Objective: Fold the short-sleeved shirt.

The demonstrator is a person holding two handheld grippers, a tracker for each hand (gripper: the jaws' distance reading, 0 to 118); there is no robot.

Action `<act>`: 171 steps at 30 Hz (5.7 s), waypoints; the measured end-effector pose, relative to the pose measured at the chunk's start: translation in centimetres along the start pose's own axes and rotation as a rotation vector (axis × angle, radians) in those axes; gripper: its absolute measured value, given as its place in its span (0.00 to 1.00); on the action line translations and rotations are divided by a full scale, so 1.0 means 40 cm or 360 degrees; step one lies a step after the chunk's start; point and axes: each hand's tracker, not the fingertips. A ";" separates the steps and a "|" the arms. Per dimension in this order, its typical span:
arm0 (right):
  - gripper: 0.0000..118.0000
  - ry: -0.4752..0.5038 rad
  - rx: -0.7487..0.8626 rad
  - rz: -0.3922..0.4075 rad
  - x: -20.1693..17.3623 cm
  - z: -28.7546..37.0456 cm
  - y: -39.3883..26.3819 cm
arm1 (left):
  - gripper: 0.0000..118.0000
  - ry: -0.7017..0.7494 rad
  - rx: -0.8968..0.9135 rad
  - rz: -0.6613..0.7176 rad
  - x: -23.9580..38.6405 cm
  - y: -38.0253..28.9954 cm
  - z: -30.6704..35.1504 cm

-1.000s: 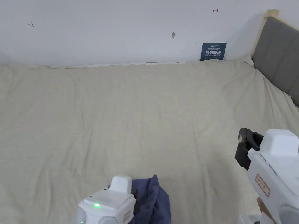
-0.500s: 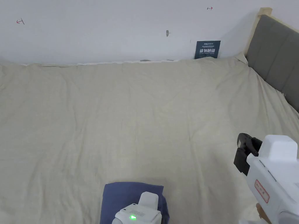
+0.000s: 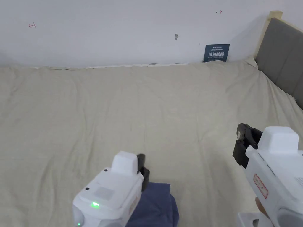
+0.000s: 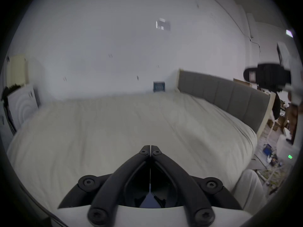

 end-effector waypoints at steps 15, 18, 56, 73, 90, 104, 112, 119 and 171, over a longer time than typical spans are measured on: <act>0.01 -0.0003 0.0171 0.0140 -0.126 -0.002 0.016 | 0.00 0.0525 0.0392 -0.0086 -0.229 0.122 0.161; 0.01 0.0003 0.0175 0.0153 -0.139 0.000 0.013 | 0.00 0.0573 0.0388 -0.0063 -0.254 0.112 0.176; 0.01 0.0374 -0.0909 0.0006 -0.360 -0.207 -0.561 | 0.43 0.0102 -0.0455 0.0635 -0.334 -0.102 0.042; 0.01 0.0412 -0.0906 -0.0088 -0.336 -0.214 -0.579 | 0.35 -0.0245 -0.1141 0.0949 -0.264 -0.322 -0.181; 0.01 0.0447 -0.0563 0.0151 -0.372 -0.198 -0.315 | 0.15 0.0037 -0.0982 0.0688 -0.554 -0.160 -0.096; 0.01 0.0516 -0.0347 0.0127 -0.493 -0.286 -0.177 | 0.15 0.0810 -0.1057 0.0626 -1.212 -0.181 0.013; 0.01 0.0494 -0.0355 0.0108 -0.523 -0.334 -0.163 | 0.66 0.0875 -0.1055 0.0742 -1.346 -0.201 0.037; 0.01 0.0458 -0.0316 0.0073 -0.494 -0.302 -0.123 | 0.94 0.0881 -0.0903 0.0665 -1.253 -0.133 0.055; 0.01 0.0007 0.0370 0.0149 -0.131 -0.017 0.160 | 0.00 0.0576 0.0587 0.0038 -0.222 0.245 0.169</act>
